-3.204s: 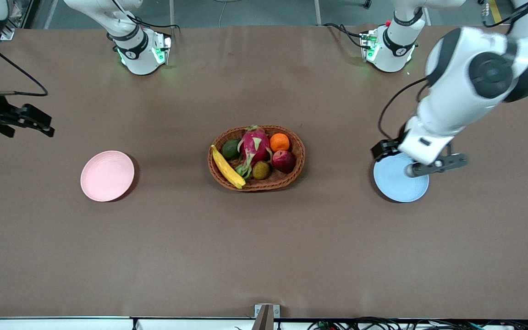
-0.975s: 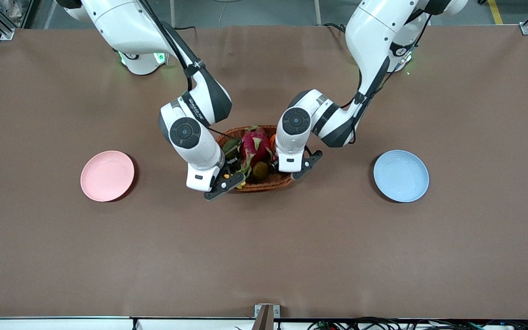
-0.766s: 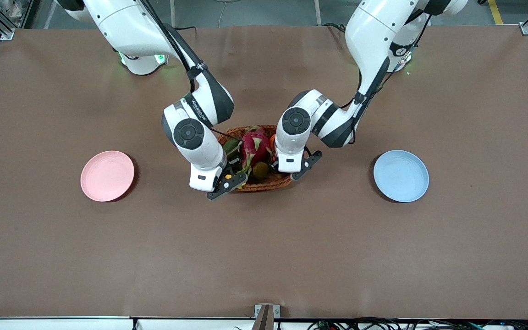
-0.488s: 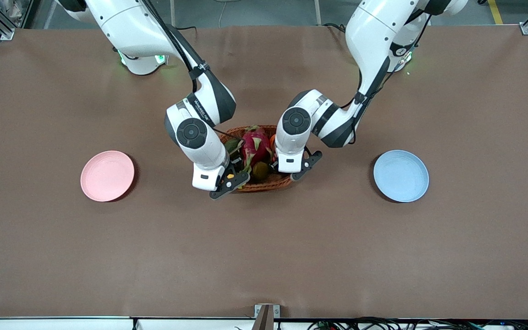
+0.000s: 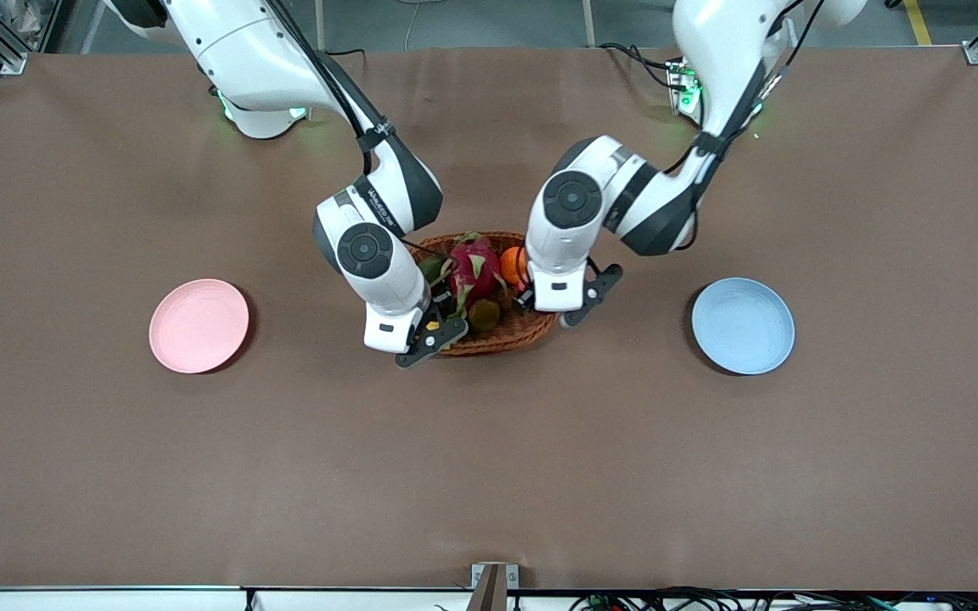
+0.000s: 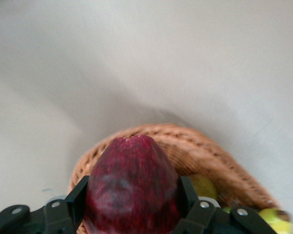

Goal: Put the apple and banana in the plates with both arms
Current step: 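Carry the apple with the left gripper over the light blue plate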

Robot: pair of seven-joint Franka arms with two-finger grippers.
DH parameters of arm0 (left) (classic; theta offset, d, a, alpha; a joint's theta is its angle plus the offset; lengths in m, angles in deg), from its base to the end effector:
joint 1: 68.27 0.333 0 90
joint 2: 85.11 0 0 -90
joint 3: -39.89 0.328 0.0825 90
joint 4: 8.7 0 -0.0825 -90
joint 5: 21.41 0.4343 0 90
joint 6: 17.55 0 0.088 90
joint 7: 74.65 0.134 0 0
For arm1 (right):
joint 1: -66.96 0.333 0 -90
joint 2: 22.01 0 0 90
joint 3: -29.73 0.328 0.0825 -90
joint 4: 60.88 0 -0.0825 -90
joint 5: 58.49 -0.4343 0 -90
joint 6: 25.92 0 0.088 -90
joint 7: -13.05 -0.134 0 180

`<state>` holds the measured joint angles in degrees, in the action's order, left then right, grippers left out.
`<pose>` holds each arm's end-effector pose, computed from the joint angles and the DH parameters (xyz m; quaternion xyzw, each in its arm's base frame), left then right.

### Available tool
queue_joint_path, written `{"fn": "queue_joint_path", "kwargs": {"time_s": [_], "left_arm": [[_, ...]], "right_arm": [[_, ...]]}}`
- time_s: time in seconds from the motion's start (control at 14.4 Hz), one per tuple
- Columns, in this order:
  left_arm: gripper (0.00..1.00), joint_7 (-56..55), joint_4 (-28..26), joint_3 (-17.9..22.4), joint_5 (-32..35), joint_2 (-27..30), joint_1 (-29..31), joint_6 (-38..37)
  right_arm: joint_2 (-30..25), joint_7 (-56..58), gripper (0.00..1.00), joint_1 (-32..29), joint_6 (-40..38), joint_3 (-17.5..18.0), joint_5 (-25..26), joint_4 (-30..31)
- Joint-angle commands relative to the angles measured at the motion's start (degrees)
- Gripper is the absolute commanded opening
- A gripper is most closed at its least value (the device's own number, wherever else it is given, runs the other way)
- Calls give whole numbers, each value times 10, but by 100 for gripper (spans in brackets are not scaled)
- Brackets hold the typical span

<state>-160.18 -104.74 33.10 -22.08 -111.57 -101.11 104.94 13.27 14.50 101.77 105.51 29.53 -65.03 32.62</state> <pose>0.5574 -0.4538 0.2942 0.9167 0.3983 -0.0271 0.0157 0.6072 0.4252 0.2158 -0.9604 -0.2743 -0.0100 0.0475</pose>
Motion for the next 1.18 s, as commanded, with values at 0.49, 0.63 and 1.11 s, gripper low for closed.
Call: {"fn": "queue_joint_path", "kwargs": {"time_s": [0.49, 0.63, 1.11], "left_arm": [[23, 328, -98, -2, -6, 108, 224, -61], [24, 395, -111, -2, -6, 101, 268, -60], [27, 575, -139, -2, -6, 32, 349, -48]], "right_arm": [[8, 8, 61, 17, 21, -6, -39, -9], [8, 10, 61, 21, 23, -6, -38, -9], [11, 22, 62, 21, 45, -7, -15, -9]]}}
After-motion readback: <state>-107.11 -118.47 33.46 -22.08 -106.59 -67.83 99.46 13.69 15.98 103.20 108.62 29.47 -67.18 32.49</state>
